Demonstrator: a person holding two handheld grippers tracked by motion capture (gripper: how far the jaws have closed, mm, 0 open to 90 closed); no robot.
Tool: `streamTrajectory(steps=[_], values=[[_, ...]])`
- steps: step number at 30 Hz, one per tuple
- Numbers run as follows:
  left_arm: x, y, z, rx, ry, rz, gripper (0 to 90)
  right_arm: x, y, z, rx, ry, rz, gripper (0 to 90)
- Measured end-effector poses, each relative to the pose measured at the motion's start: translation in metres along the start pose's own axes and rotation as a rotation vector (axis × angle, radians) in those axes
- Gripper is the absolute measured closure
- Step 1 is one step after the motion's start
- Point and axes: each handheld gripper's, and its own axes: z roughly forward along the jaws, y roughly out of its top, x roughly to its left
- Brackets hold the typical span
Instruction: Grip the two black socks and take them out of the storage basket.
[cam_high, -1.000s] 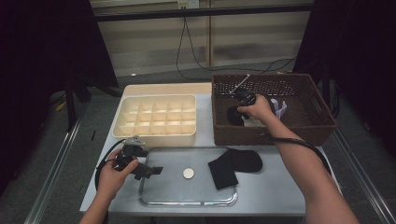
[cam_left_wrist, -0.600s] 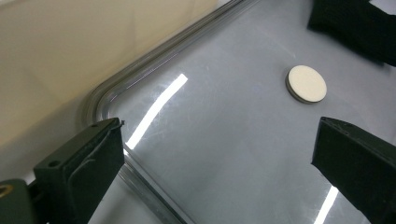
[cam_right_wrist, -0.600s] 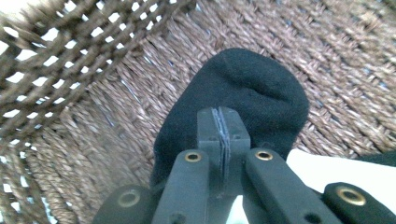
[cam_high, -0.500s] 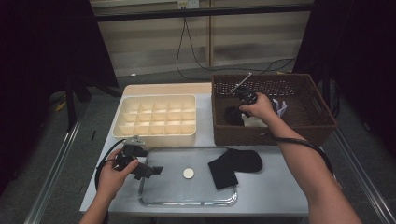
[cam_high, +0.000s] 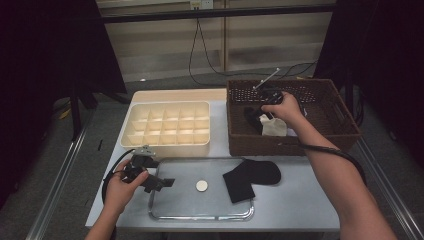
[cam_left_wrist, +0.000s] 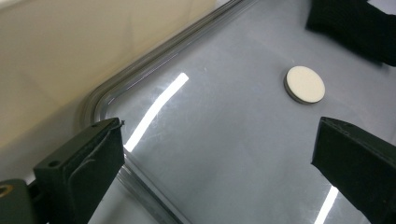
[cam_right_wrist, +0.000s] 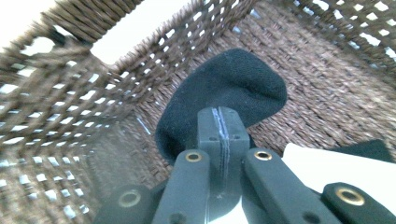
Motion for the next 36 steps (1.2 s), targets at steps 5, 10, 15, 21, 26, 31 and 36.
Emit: streamTrajectory(steps=[5,10,15,21,26,31,36], values=[[-0.001,0.000,0.000,0.003,-0.003,0.005,2.0,0.002,0.002,-0.024,-0.029,-0.004,0.010,89.2],[-0.003,0.001,0.001,0.002,-0.007,0.007,2.0,0.005,0.002,-0.043,-0.049,-0.021,0.011,89.2],[-0.003,0.001,0.001,-0.007,-0.014,0.010,2.0,0.005,0.001,-0.059,-0.073,-0.033,0.023,89.1],[-0.005,0.003,0.001,-0.005,-0.013,0.006,2.1,0.005,0.001,-0.077,-0.084,-0.049,0.032,89.2],[-0.006,0.003,0.003,-0.010,-0.015,0.003,2.1,0.007,0.004,-0.090,-0.101,-0.063,0.034,89.1],[-0.006,0.003,0.003,-0.019,-0.019,0.002,2.0,0.008,0.007,-0.100,-0.112,-0.067,0.036,89.1],[-0.006,0.004,0.002,-0.006,-0.021,0.010,2.0,0.011,0.010,-0.104,-0.112,-0.069,0.037,89.1]])
